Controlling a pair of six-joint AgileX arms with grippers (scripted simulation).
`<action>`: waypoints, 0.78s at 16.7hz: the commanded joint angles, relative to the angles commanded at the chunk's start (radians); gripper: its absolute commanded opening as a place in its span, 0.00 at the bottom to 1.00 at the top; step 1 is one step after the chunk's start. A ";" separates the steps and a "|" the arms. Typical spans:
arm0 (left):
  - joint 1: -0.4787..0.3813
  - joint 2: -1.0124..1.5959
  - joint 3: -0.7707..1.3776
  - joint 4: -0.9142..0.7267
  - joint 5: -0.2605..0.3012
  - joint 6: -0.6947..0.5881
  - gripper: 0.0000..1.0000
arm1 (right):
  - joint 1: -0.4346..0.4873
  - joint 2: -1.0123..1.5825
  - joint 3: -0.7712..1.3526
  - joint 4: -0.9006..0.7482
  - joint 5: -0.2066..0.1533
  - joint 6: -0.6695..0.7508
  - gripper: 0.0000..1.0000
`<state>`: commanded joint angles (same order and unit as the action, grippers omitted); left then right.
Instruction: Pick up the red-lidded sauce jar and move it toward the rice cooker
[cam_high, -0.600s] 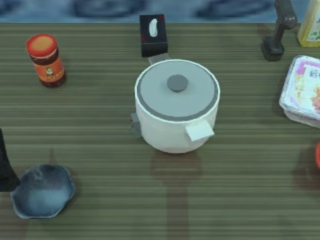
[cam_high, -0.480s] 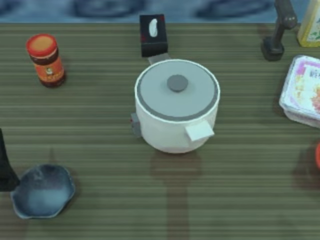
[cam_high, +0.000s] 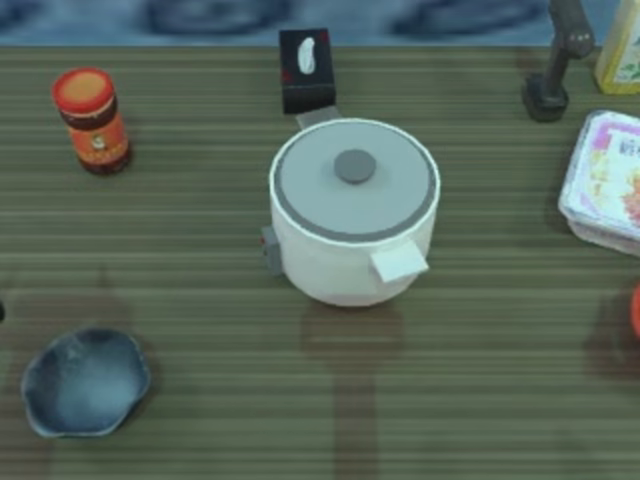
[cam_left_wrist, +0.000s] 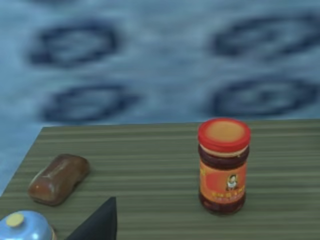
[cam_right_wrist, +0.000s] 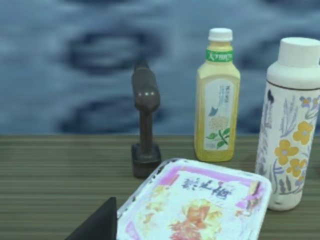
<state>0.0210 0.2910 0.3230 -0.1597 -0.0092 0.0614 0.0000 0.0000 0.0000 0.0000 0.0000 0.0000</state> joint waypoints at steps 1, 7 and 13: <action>0.002 0.071 0.075 -0.040 0.001 0.014 1.00 | 0.000 0.000 0.000 0.000 0.000 0.000 1.00; 0.001 0.607 0.634 -0.342 0.022 0.112 1.00 | 0.000 0.000 0.000 0.000 0.000 0.000 1.00; -0.007 1.240 1.295 -0.698 0.054 0.221 1.00 | 0.000 0.000 0.000 0.000 0.000 0.000 1.00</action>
<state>0.0136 1.5306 1.6176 -0.8573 0.0446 0.2823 0.0000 0.0000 0.0000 0.0000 0.0000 0.0000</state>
